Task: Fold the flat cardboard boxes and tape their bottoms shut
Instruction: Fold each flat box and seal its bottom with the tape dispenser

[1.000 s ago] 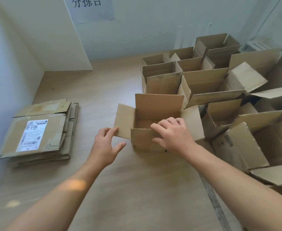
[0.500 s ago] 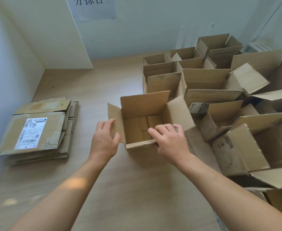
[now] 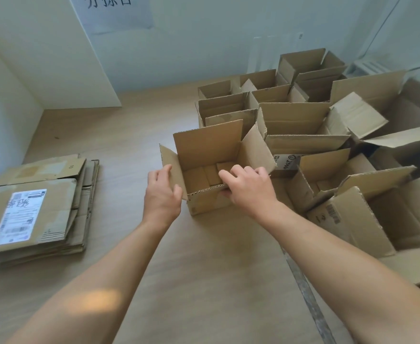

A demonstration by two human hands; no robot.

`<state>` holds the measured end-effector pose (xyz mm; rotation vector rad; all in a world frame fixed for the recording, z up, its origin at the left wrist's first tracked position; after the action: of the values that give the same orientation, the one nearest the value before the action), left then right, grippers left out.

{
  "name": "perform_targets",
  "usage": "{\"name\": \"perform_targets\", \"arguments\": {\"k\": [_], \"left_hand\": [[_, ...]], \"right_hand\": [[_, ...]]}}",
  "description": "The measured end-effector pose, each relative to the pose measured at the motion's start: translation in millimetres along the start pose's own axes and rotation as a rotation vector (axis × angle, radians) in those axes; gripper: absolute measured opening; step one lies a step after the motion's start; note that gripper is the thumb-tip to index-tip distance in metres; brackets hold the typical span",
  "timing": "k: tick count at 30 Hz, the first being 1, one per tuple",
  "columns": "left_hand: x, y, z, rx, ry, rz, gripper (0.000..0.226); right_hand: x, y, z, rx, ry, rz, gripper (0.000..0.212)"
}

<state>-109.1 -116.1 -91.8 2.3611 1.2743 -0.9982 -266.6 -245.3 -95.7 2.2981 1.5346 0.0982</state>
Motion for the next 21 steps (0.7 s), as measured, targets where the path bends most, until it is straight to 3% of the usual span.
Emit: {"name": "perform_targets", "arguments": {"k": [21], "left_hand": [[-44.4,32.9,44.2,0.187,0.075,0.008,0.065]], "right_hand": [[-59.1,-0.8,9.9,0.091,-0.006,0.199,0.038]]}}
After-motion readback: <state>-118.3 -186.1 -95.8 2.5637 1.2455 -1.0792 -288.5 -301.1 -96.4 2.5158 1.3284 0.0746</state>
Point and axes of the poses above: each hand's wrist, its own y-axis towards the middle knuckle, its own z-axis out of the palm, x = y × z, the point moved 5 cm from there along y, towards the middle knuckle, and after that the axes turned 13 degrees about -z, right-handed, at the moved point
